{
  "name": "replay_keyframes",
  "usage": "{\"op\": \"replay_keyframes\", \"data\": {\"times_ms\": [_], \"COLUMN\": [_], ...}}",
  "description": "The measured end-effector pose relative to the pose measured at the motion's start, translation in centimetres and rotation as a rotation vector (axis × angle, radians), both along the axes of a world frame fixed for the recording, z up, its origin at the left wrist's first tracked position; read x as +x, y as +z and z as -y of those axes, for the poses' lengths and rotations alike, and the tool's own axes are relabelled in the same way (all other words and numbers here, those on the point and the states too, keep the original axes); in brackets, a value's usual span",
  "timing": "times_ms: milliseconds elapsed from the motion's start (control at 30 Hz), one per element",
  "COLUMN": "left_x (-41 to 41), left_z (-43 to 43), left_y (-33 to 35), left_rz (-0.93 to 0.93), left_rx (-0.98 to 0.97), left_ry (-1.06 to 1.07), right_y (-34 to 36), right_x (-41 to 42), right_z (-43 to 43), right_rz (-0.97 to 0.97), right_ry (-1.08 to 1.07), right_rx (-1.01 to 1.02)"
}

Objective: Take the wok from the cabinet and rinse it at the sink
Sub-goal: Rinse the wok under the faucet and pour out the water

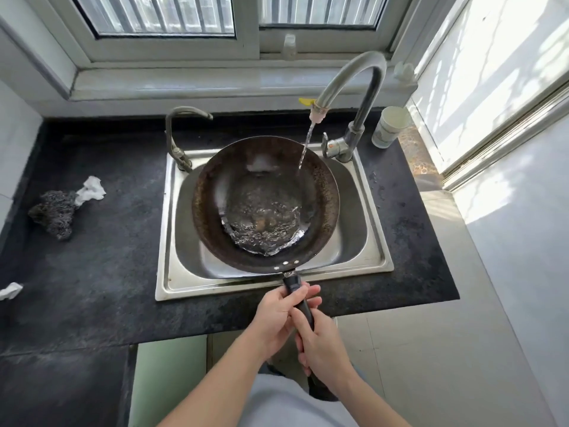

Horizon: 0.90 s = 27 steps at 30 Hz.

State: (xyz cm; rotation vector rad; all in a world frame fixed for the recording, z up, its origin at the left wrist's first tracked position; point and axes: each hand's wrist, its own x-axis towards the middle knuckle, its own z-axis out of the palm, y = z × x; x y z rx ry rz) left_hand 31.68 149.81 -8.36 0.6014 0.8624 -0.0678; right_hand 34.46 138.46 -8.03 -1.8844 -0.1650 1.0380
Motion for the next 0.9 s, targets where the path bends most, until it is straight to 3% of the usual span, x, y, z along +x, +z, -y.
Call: {"op": "replay_keyframes", "data": {"times_ms": [467,900], "left_x": [1.7,-0.5], "left_z": [0.9,-0.1], "left_y": [-0.1,0.2], "left_rz": [0.050,0.028], "left_rx": [0.047,0.132], "left_ry": [-0.045,0.087], "right_y": [0.8,1.0], "right_x": [1.8,1.0], "right_z": [0.8,-0.6], "right_rz": [-0.042,-0.016], "right_ry": [-0.027,0.105], "right_rx": [-0.033,0.013]}}
